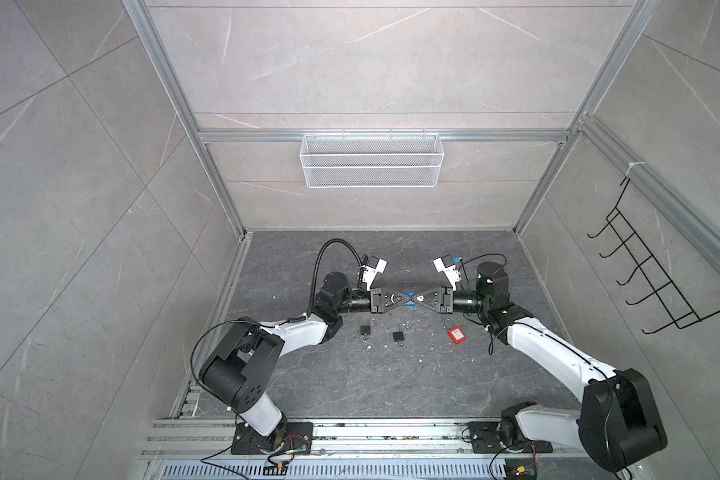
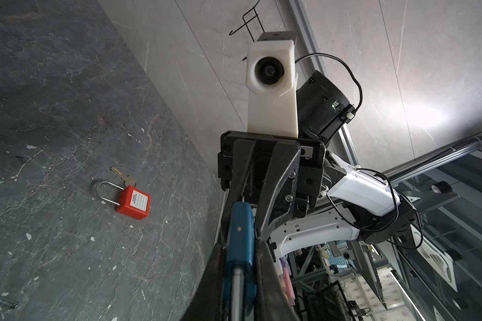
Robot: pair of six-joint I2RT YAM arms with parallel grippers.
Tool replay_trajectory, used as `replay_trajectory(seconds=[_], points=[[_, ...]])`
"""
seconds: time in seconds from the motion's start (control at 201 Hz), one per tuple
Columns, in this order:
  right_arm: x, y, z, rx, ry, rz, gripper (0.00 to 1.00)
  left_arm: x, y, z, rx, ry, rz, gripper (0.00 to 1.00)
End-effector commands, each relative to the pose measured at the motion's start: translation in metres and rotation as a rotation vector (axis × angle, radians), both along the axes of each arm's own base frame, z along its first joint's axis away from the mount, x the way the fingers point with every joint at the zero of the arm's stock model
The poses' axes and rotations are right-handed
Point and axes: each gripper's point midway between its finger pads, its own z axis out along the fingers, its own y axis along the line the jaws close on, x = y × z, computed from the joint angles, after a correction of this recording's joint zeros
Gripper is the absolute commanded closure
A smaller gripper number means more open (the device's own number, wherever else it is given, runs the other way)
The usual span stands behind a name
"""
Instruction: Lock with the key
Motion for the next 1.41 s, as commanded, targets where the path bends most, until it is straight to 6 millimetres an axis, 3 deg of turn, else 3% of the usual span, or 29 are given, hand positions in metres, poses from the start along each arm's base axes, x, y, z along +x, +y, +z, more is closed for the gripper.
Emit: replay_trajectory(seconds=[0.0,0.08,0.219,0.299,0.403,0.567,0.771,1.408], points=[[0.013,-0.004,0.002,-0.052,-0.024,-0.087,0.97,0.016,-0.001,0.006,0.025,-0.064,0.100,1.00],[0.022,-0.013,-0.005,-0.109,0.003,-0.170,0.78,0.022,0.008,-0.002,0.048,-0.117,0.192,1.00],[0.021,-0.019,-0.006,-0.162,-0.008,-0.190,0.66,0.022,0.017,0.007,0.038,-0.109,0.130,1.00],[0.019,-0.024,-0.004,-0.175,-0.008,-0.201,0.53,0.024,0.020,0.011,0.019,-0.130,0.130,1.00],[0.014,-0.026,-0.001,-0.195,-0.011,-0.182,0.48,0.024,0.019,0.013,0.019,-0.140,0.116,1.00],[0.011,-0.030,0.000,-0.211,-0.046,-0.192,0.51,0.018,0.018,0.020,-0.002,-0.153,0.081,1.00],[0.014,-0.023,0.002,-0.169,-0.049,-0.153,0.68,0.007,0.017,0.030,-0.054,-0.167,0.021,1.00],[0.004,-0.005,0.016,-0.044,-0.046,-0.030,0.75,0.003,0.017,0.035,-0.097,-0.154,-0.004,1.00]])
